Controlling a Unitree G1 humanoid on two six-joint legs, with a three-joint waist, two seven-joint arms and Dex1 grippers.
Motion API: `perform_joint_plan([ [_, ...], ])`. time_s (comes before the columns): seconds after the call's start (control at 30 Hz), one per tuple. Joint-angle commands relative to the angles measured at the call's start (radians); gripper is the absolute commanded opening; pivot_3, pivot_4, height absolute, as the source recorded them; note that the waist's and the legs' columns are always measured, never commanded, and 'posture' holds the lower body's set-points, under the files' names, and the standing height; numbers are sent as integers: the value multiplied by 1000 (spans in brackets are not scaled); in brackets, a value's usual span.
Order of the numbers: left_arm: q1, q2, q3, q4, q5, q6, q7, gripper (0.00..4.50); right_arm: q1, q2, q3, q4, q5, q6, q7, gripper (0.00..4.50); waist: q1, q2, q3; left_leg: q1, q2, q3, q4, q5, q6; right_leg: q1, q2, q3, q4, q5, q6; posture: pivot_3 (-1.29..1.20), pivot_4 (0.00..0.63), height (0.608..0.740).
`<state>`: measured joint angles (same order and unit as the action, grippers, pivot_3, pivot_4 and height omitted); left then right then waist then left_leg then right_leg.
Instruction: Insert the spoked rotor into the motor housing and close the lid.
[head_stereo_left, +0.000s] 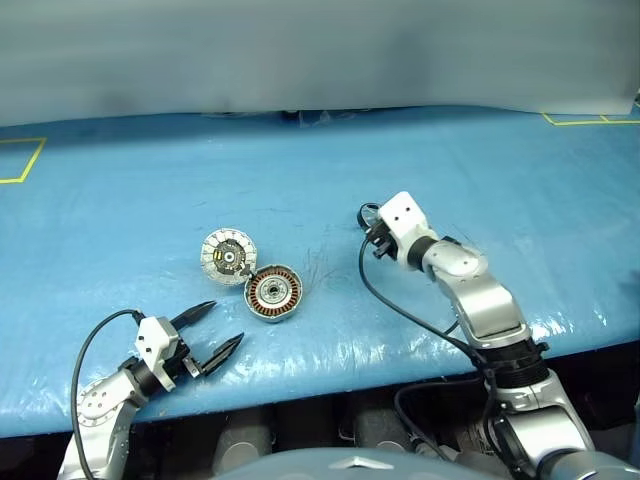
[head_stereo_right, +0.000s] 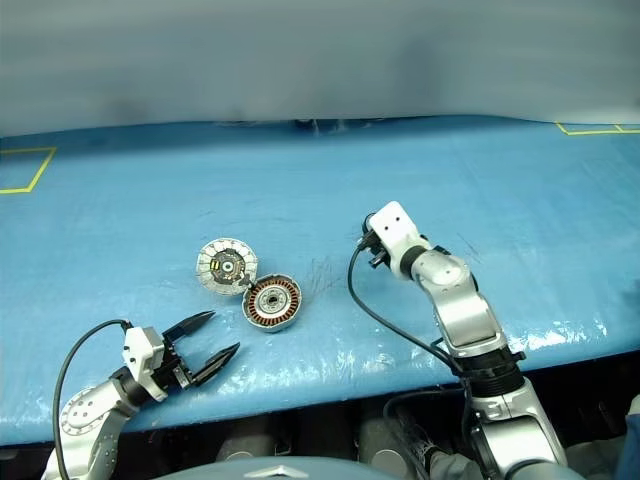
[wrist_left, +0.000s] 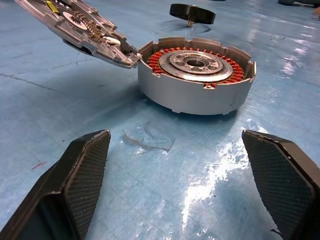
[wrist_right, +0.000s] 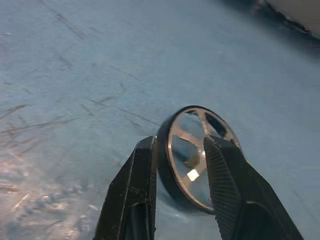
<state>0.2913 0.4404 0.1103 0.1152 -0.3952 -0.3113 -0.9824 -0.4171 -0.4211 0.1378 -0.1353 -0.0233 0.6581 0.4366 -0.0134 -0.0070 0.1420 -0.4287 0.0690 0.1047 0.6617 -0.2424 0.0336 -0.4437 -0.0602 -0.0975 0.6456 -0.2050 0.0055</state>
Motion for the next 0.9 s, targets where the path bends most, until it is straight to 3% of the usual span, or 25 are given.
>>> perform_joint_plan([
  [0.03,7,-6,-8,-31,5,0,8,4500,-37,-23,-48,46,-2,-20,-10,1339,1,0,0,0,0,0,0,0,0,0,0,0,0,0,0,0,150,740],
  [0.47,16,-19,-20,-30,18,2,32,4500,-75,-46,-45,246,-1,-75,31,1339,1,0,0,0,-1,1,1,0,1,1,0,1,0,1,2,0,150,740],
  [0.9,13,-17,-19,-25,22,-2,40,4500,-94,-24,-17,304,-4,-128,60,1339,1,0,0,0,-1,1,2,0,1,1,0,2,1,2,3,0,150,740],
])
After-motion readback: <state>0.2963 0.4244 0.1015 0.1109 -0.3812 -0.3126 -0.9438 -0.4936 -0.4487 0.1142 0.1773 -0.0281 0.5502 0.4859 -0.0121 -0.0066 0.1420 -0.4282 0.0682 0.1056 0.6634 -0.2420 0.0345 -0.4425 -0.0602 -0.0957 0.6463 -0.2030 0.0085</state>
